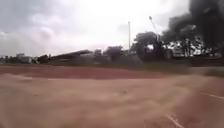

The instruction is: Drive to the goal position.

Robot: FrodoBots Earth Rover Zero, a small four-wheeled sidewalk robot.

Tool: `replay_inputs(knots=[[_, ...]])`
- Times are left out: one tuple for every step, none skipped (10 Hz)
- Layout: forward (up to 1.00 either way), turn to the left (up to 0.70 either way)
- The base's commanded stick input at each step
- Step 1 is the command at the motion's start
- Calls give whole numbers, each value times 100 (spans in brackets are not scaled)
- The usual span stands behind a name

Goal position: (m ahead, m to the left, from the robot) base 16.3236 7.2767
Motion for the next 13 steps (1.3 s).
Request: replay_inputs(knots=[[45,0],[45,0],[45,0],[45,0],[45,0],[45,0],[45,0],[45,0],[45,0],[45,0],[45,0],[45,0],[45,0]])
